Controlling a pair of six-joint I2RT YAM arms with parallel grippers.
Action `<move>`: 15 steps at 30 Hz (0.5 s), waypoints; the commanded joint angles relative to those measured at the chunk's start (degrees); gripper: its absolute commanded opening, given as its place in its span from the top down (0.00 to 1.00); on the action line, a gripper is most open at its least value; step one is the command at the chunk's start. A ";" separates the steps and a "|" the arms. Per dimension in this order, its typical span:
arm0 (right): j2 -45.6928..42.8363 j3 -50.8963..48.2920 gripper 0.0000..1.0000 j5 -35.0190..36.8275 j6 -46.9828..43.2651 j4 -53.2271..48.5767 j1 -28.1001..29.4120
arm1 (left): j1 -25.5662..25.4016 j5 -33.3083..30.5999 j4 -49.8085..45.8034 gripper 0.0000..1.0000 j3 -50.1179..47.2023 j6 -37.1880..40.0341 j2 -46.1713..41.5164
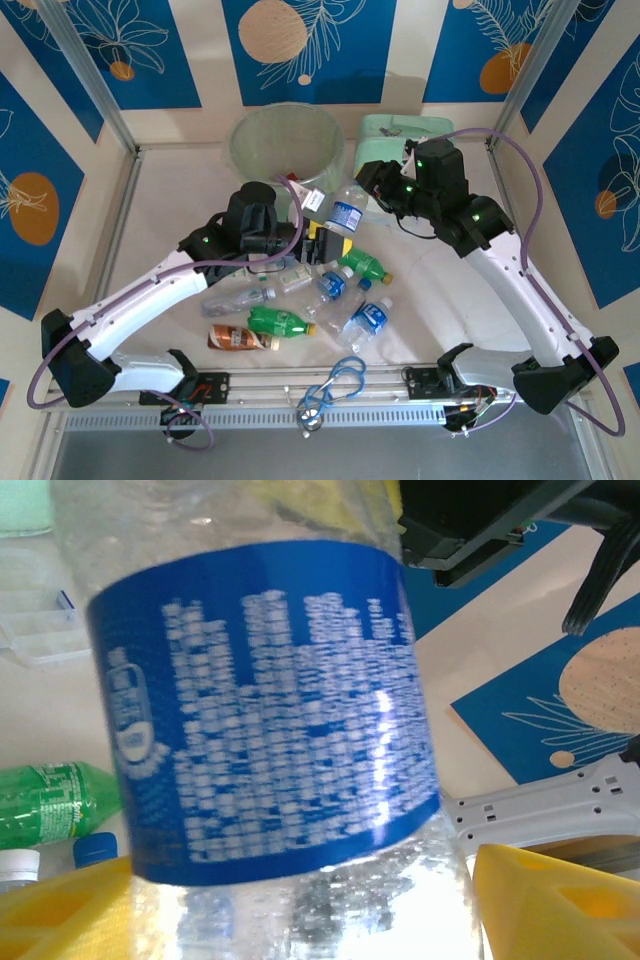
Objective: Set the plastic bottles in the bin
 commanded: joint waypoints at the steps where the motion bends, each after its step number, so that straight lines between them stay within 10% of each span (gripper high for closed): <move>1: -0.26 0.51 0.66 -0.34 0.74 1.85 0.59 | -0.65 -1.26 0.55 0.33 1.11 0.60 -0.44; 9: -0.92 -0.04 0.63 0.03 0.85 1.78 0.63 | -0.64 -5.92 -1.11 0.47 0.86 1.68 -2.16; 15: -0.72 4.63 0.09 5.27 -2.58 -8.25 -1.08 | -0.60 -14.01 -7.94 0.48 4.73 3.69 -2.57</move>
